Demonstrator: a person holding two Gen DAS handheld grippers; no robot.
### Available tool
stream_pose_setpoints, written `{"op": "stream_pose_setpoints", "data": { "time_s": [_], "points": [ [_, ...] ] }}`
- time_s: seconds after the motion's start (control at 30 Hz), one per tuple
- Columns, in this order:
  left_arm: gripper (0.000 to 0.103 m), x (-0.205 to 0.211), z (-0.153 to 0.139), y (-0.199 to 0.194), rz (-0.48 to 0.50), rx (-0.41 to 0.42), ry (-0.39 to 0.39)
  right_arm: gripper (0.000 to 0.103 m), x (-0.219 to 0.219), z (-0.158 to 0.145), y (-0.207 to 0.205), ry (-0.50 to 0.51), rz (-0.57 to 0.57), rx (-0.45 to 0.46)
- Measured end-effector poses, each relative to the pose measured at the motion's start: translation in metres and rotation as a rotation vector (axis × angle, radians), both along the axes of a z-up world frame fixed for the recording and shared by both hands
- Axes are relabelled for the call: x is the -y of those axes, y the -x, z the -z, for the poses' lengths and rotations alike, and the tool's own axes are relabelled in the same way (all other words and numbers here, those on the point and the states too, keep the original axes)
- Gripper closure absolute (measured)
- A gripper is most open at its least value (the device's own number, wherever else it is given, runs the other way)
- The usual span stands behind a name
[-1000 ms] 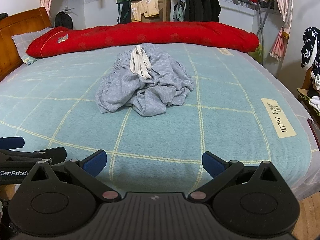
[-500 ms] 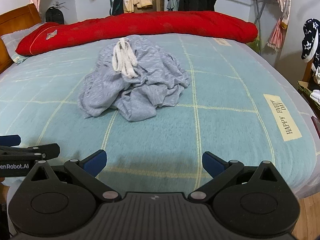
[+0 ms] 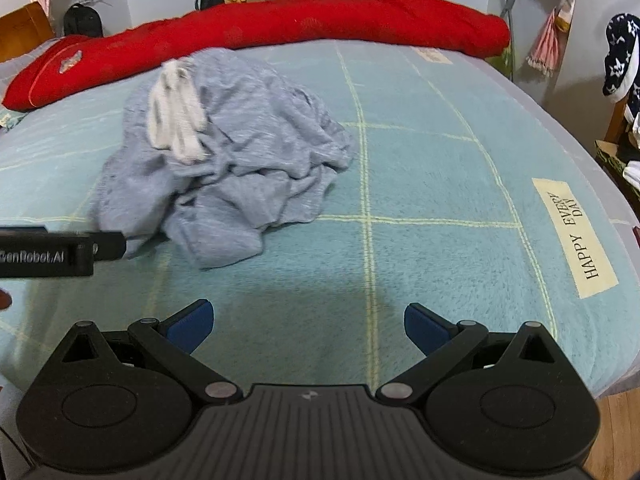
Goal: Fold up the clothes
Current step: 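Move both open grippers toward the grey sweatpants pile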
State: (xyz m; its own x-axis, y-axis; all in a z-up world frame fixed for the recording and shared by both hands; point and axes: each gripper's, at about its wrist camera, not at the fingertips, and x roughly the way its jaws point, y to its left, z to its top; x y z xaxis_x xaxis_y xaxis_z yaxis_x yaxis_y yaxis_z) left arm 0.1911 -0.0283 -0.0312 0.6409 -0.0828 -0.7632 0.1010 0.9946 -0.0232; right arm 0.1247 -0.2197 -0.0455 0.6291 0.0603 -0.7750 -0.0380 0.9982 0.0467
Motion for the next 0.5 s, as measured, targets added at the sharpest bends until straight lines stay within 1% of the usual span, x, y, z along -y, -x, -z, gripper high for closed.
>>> {"op": "stream_pose_setpoints", "data": {
  "time_s": [0.1, 0.13, 0.23, 0.3, 0.33, 0.4, 0.5],
  "points": [
    [0.001, 0.001, 0.012, -0.019, 0.020, -0.025, -0.005, 0.000, 0.004, 0.004, -0.009, -0.012, 0.004, 0.000],
    [0.000, 0.000, 0.017, -0.024, 0.025, -0.041, 0.005, 0.000, 0.004, 0.005, -0.011, -0.015, 0.002, 0.000],
    [0.000, -0.002, 0.035, -0.031, 0.046, -0.100, -0.002, 0.000, 0.005, 0.010, -0.016, -0.016, -0.005, -0.006],
    [0.000, 0.003, 0.041, -0.025, 0.077, -0.053, -0.055, 0.000, 0.004, 0.013, -0.019, -0.013, -0.008, -0.012],
    [0.000, 0.004, 0.042, -0.021, 0.083, -0.028, -0.065, 0.000, 0.005, 0.015, -0.020, -0.013, -0.007, -0.017],
    [0.000, 0.001, 0.044, -0.017, 0.090, 0.001, -0.051, 0.000, 0.006, 0.019, -0.023, -0.021, -0.007, -0.028],
    [0.000, -0.013, 0.049, -0.009, 0.123, 0.042, 0.010, 0.000, 0.006, 0.021, -0.025, -0.039, -0.003, -0.038]
  ]
}}
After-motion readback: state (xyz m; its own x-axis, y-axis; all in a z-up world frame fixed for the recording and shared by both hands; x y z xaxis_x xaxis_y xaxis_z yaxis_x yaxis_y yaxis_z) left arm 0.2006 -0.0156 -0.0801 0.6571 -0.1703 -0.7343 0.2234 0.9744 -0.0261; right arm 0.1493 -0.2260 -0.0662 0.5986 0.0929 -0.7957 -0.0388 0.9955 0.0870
